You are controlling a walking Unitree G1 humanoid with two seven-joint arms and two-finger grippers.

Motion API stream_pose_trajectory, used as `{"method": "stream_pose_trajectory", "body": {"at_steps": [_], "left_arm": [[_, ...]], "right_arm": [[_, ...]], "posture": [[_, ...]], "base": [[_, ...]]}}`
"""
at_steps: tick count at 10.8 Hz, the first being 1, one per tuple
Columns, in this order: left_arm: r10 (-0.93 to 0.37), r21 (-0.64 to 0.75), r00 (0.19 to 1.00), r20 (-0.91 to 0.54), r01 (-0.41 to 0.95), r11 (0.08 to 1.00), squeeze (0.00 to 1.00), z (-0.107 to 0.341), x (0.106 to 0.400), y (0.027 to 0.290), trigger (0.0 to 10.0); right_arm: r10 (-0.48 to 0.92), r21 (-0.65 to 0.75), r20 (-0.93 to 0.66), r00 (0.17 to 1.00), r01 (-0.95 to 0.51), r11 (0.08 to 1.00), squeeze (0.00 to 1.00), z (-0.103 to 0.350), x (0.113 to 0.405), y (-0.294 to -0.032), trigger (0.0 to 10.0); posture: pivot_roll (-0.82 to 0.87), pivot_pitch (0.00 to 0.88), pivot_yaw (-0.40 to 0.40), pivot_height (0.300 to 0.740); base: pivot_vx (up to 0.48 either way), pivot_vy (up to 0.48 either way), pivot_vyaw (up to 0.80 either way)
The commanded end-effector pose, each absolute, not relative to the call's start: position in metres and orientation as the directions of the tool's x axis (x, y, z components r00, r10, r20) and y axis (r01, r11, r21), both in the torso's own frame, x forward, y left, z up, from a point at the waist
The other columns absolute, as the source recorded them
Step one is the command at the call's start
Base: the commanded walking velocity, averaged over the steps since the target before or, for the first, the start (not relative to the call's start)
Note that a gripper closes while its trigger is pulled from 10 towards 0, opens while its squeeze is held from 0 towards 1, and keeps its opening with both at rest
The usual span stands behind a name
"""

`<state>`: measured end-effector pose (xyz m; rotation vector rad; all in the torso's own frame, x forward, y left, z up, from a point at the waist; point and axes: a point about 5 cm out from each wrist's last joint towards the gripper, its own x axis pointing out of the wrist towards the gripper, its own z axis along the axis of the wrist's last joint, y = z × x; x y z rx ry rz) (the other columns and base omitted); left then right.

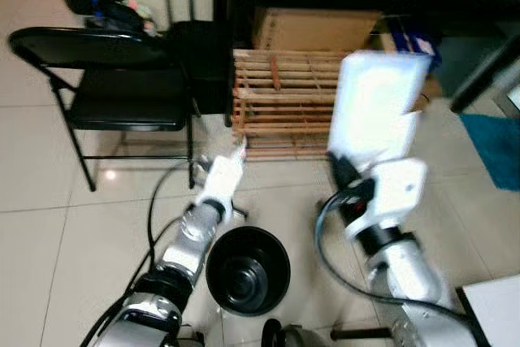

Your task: Picking trash to rubbish bin

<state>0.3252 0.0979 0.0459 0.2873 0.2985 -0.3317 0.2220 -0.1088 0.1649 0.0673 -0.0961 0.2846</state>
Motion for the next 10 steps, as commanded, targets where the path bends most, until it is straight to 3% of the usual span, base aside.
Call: {"method": "stream_pose_trajectory", "body": {"at_steps": [1,5,10], "left_arm": [[-0.301,0.235,0.881,-0.364,0.4,0.886,0.0,0.037,0.32,0.088,10.0],[-0.325,0.251,0.804,-0.499,0.493,0.833,0.0,0.003,0.295,0.076,10.0],[-0.299,0.293,0.752,-0.588,0.542,0.787,0.0,-0.022,0.273,0.089,10.0]], "right_arm": [[0.299,0.057,0.105,0.948,-0.306,0.95,0.0,0.169,0.215,-0.108,10.0],[0.301,0.06,0.043,0.953,-0.303,0.951,0.0,0.16,0.203,-0.108,10.0],[0.269,0.07,0.002,0.963,-0.268,0.961,0.0,0.156,0.192,-0.108,10.0]], "posture": [[0.03,0.245,-0.122,0.74],[0.0,0.262,-0.12,0.74],[-0.02,0.317,-0.116,0.74]], "base": [[0.0,0.0,0.0],[0.0,0.0,0.0],[0.0,0.0,0.0]]}}
